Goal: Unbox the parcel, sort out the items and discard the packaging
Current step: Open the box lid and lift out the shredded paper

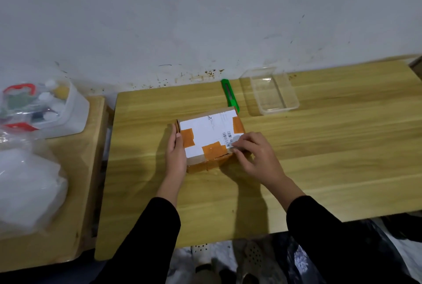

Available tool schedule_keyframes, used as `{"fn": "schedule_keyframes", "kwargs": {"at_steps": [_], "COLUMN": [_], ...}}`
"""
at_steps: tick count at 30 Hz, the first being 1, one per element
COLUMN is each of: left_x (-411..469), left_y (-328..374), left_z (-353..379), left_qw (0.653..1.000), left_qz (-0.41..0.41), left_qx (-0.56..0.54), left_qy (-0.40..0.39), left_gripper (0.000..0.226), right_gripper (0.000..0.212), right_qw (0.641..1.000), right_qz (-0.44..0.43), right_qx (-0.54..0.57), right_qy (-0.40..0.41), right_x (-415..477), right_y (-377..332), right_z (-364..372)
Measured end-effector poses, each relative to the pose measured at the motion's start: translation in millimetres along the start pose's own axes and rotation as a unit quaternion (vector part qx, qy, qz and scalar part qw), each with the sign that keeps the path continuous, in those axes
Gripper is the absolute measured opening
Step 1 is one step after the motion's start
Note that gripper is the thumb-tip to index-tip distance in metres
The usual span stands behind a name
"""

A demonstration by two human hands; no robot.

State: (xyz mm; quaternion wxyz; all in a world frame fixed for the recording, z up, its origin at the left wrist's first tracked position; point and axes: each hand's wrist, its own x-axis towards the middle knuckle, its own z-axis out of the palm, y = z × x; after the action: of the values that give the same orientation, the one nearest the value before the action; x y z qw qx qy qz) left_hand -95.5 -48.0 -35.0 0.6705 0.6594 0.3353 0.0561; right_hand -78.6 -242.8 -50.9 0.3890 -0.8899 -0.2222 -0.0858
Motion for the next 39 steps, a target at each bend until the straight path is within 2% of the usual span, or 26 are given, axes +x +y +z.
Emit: {"fn": "schedule_keyframes", "kwargs": {"at_steps": [4, 12, 14, 17, 22, 29, 34, 39], "left_x": [10, 16, 14, 12, 4, 3, 0, -2], "left_y": [-2, 0, 2, 2, 3, -6, -7, -6], "left_z": [3, -5, -7, -7, -1, 5, 7, 9], "left_qw": [0.999, 0.995, 0.994, 0.994, 0.994, 0.996, 0.996, 0.997], "left_qz": [-0.007, -0.042, -0.046, -0.054, -0.001, 0.025, 0.036, 0.046], "left_qx": [-0.006, -0.042, -0.049, -0.022, 0.02, 0.035, 0.047, 0.048], "left_qy": [-0.046, -0.086, -0.09, -0.097, -0.107, -0.078, -0.066, -0.051], "left_gripper": [0.042, 0.042, 0.042, 0.038, 0.042, 0.042, 0.041, 0.041], "right_gripper": [0.012, 0.007, 0.013, 0.018, 0.012, 0.019, 0.05, 0.054], "right_qw": [0.996, 0.997, 0.997, 0.999, 0.995, 0.964, 0.941, 0.956], "right_qz": [-0.05, -0.021, -0.035, -0.027, 0.043, 0.158, 0.275, 0.253], "right_qx": [0.014, 0.026, 0.024, 0.036, 0.052, 0.16, 0.181, 0.141], "right_qy": [-0.067, -0.073, -0.058, 0.009, 0.076, 0.141, 0.076, 0.04], "right_x": [-1, 5, 8, 31, 97, 150, 122, 84], "right_y": [5, -2, -9, -26, -39, -10, 13, 14], "right_z": [-4, 0, -6, -23, -42, -22, -2, 7]}}
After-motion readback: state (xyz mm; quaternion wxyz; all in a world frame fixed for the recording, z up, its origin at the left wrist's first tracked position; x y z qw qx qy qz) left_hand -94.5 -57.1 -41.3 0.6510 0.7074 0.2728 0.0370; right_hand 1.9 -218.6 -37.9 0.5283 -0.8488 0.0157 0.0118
